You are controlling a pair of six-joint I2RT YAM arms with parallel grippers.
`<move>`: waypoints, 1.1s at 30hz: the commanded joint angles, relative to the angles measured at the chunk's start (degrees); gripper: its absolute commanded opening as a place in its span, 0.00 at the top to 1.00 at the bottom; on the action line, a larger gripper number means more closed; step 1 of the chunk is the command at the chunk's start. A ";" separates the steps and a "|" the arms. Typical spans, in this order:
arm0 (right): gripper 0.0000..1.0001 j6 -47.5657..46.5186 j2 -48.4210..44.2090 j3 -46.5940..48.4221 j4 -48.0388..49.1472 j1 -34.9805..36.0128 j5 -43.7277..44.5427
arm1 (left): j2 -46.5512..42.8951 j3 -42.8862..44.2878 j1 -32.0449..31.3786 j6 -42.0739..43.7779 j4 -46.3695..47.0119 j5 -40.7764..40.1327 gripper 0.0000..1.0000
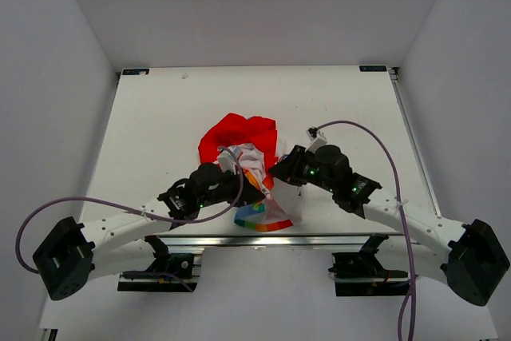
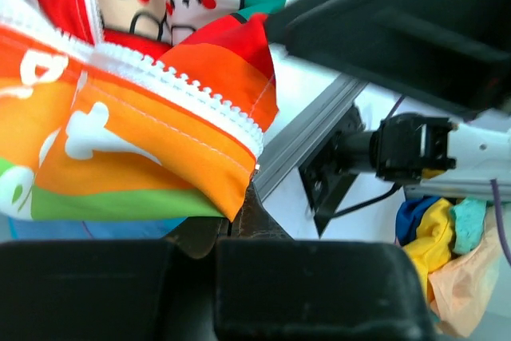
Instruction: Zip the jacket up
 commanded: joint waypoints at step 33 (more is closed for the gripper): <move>0.40 -54.32 -5.13 7.68 -14.70 23.85 32.50 | 14.76 31.66 5.23 -4.91 -35.03 6.85 1.00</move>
